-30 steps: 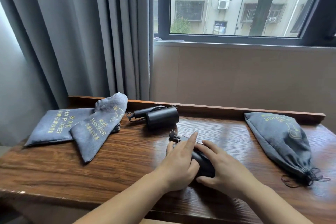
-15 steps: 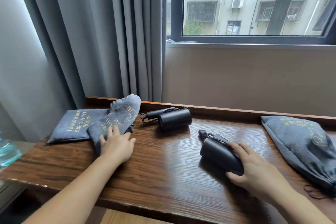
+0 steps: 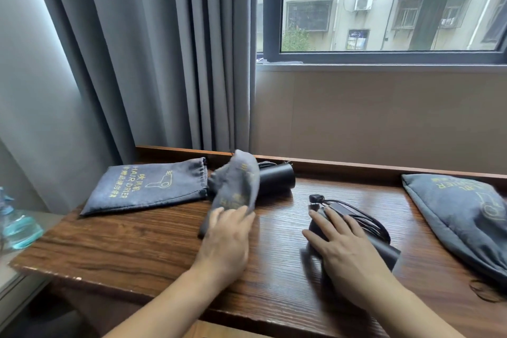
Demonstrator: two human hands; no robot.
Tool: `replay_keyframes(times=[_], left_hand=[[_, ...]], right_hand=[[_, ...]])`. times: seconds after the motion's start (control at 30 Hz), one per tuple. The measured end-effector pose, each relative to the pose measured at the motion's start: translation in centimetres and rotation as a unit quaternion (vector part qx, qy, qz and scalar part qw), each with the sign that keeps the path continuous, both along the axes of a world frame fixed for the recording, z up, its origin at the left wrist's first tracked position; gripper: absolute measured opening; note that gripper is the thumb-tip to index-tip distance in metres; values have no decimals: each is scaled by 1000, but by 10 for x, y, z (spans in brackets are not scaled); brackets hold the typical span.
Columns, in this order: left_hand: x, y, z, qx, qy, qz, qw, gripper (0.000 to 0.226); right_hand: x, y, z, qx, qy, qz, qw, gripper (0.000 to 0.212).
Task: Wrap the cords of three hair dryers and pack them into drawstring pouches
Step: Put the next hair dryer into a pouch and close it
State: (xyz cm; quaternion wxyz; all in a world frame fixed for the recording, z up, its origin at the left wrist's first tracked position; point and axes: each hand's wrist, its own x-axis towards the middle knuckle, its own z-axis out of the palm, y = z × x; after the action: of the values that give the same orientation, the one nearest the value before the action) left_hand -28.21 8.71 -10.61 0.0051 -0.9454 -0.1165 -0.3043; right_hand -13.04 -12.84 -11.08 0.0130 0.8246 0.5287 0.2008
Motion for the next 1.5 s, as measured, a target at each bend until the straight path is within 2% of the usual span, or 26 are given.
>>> replay_keyframes(times=[0.07, 0.2, 0.3, 0.37, 0.47, 0.53, 0.6, 0.63, 0.73, 0.8, 0.83, 0.87, 0.9, 0.97, 1.03, 1.07, 1.1, 1.13, 1.2, 1.27, 1.3, 1.37, 1.43, 1.47, 1.5], left_hand=[[6, -16, -5, -17, 30, -96, 995, 42], [19, -32, -13, -38, 130, -259, 956, 42], [23, -47, -10, -100, 168, -319, 927, 64], [24, -57, -4, -158, 176, -307, 922, 77], [22, -57, 5, -209, 134, -284, 926, 76], [20, -48, 20, -294, 55, -263, 917, 66], [18, -36, 40, -391, -20, -216, 894, 59], [18, -29, 50, -440, -49, -204, 873, 57], [17, -10, 80, -576, -109, -210, 783, 55], [19, 1, 92, -627, -142, -200, 740, 49], [21, 7, 95, -629, -150, -183, 740, 49], [25, 14, 94, -618, -152, -160, 755, 49], [29, 24, 91, -588, -149, -126, 785, 49], [36, 46, 80, -479, -108, -50, 870, 50], [40, 60, 64, -328, -49, 44, 942, 48], [39, 62, 56, -257, -34, 96, 961, 48], [39, 59, 49, -203, -34, 127, 970, 48], [38, 54, 44, -166, -47, 121, 978, 46], [31, 38, 39, -119, -77, 28, 989, 40], [20, 21, 34, -111, -73, -78, 988, 38], [15, 13, 32, -123, -49, -98, 986, 41], [9, 1, 30, -166, 19, -84, 982, 54], [10, -5, 22, -274, 68, -44, 958, 63], [12, -9, 24, -395, 57, -42, 916, 65], [17, -14, 28, -542, 18, -57, 838, 64]], right_hand=[[5, -2, 3, 15, -11, -9, 1000, 42], [21, -15, 3, 16, -13, -51, 998, 31], [35, -28, 3, 12, -13, -78, 997, 34], [40, -34, 4, 8, -4, -101, 995, 39], [41, -36, 6, 13, 15, -126, 992, 54], [40, -35, 5, 34, 20, -129, 991, 72], [40, -34, 5, 45, 31, -118, 991, 92], [40, -32, 4, 54, 36, -106, 992, 93], [35, -24, 4, 119, 90, -51, 987, 67], [29, -16, 10, 191, 163, -15, 968, 37], [25, -11, 15, 225, 213, -7, 951, 19], [23, -7, 18, 248, 267, -8, 931, 5], [21, -3, 22, 264, 322, -17, 909, 4], [19, 4, 26, 265, 413, -24, 871, 9], [18, 9, 23, 216, 439, -23, 872, 35], [17, 12, 18, 189, 433, -32, 881, 47], [16, 15, 14, 180, 425, -43, 886, 48], [16, 17, 11, 194, 419, -54, 885, 39], [17, 21, 9, 251, 419, -76, 869, 15], [20, 21, 12, 300, 454, -82, 835, 9], [21, 20, 15, 325, 491, -67, 805, 12], [20, 17, 26, 372, 584, -12, 721, 16], [15, 12, 37, 395, 651, 31, 647, 16], [12, 10, 41, 388, 666, 49, 635, 17], [9, 8, 44, 366, 674, 68, 638, 20]])
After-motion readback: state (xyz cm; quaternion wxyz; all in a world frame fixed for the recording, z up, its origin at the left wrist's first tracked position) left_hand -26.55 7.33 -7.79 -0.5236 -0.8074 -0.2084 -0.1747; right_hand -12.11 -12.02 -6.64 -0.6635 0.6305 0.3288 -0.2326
